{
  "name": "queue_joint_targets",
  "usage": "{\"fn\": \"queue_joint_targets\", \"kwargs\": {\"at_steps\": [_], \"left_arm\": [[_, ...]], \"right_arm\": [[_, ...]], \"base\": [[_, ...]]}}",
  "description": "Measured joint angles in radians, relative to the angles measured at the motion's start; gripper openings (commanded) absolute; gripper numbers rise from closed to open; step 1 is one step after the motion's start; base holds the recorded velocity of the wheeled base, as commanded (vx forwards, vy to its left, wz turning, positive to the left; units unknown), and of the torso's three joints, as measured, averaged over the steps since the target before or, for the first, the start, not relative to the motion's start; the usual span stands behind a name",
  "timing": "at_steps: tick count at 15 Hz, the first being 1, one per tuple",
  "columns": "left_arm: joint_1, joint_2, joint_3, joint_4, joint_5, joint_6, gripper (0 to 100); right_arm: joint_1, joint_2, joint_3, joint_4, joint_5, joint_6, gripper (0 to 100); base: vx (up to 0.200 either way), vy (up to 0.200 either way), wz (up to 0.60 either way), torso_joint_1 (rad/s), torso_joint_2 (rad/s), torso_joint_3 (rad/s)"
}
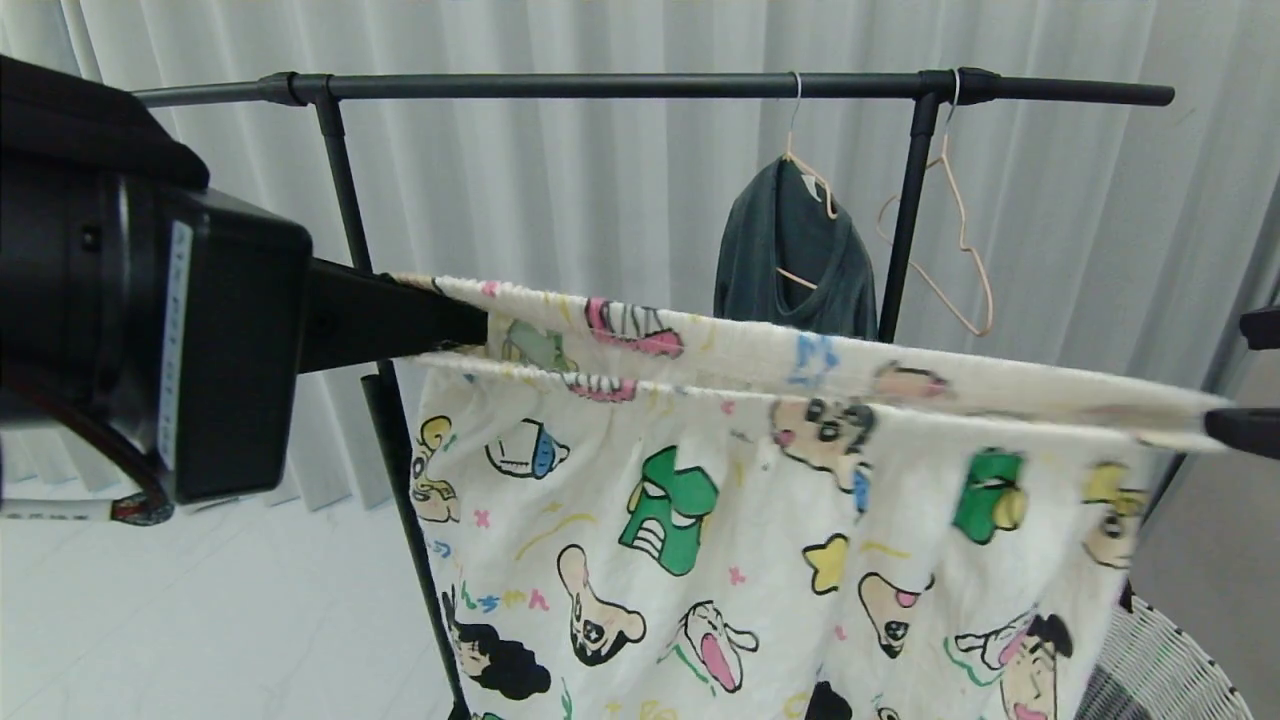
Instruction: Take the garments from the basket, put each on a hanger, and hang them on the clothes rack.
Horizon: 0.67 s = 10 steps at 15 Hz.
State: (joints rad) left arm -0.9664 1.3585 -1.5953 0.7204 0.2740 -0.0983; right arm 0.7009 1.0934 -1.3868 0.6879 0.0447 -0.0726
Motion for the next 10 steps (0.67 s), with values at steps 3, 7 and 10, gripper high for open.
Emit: {"fn": "queue_joint_targets", "kwargs": {"at_steps": [3,7,10], "left_arm": [[0.0,0.004,0.0,0.0,0.001,0.001,0],[0.004,0.005,0.007,0.0,0.1,0.014,0],[0.049,-0.004,0.061,0.0,0.194,0.073,0]], "right_arm": [[0.002,-0.026,0.03,-0.107,0.084,0.003,100],[-0.084,-0.027,0.081,-0.161,0.034,-0.017,100],[-0.224,0.002,0.115,-0.114,-0.239,-0.129,100]], "base": [[0.0,0.0,0.0,0.0,0.0,0.0],[0.0,0.0,0.0,0.0,0.0,0.0],[0.0,0.0,0.0,0.0,0.0,0.0]]}}
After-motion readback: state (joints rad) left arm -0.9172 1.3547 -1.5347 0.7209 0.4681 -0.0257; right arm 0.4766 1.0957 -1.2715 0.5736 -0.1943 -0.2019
